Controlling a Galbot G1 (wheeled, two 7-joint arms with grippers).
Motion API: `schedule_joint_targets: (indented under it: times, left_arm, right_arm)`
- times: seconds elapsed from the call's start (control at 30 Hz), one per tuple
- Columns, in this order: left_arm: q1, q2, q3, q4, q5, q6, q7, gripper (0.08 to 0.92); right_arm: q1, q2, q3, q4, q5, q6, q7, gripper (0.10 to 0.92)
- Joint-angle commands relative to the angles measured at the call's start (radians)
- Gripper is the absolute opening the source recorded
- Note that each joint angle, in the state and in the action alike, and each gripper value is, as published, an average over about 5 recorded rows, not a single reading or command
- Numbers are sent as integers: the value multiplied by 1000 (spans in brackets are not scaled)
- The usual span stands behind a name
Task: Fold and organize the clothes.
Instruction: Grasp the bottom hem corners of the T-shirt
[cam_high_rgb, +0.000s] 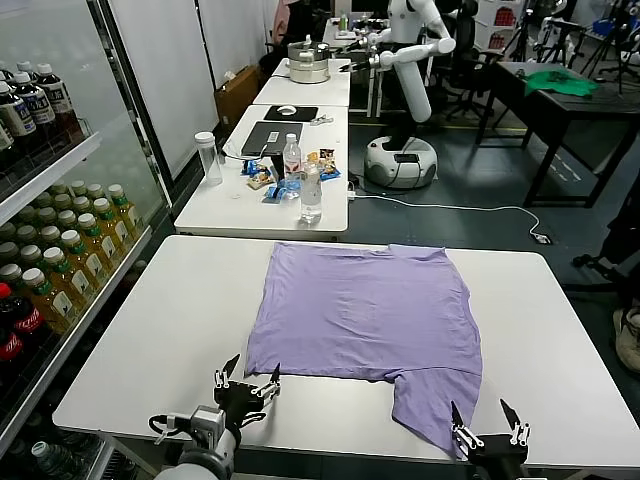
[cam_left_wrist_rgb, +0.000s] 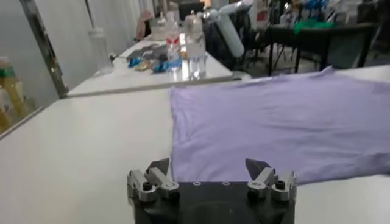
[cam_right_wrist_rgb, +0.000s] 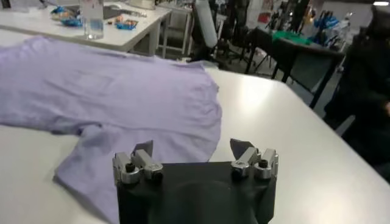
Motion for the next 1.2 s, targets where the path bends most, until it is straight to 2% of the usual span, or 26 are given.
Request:
schedule_joint_targets:
  times: [0.03,0.23,0.4,0.77,1.0,1.1,1.2]
  left_arm:
    - [-65,18,5,79,-74,53,-41,823]
    - [-43,16,9,60,-141,53,-54,823]
    - [-43,17,9,50,-206,52,-53,782]
    - [-71,24,4,87,-281,51,-51,472]
    - [-63,27,-2,47,-291,29,-52,272]
    - [-52,38,-10,2,-297,-7,-50,187]
    - [-50,53,-23,-39,-326,-44,-48,130]
  right_arm:
    - [-7,8,-46,-54,7,-38,-8,823]
    - [-8,14,-64,-70,25,-47,-2,807]
    - [-12,14,-63,-74,54,-50,9,685]
    - [-18,12,-55,-67,90,-58,7,383]
    - [-16,2,-44,-20,91,-46,-3,184]
    - [-14,-11,-27,28,93,-32,-8,126]
    - [-6,-32,-1,92,112,-27,-15,117]
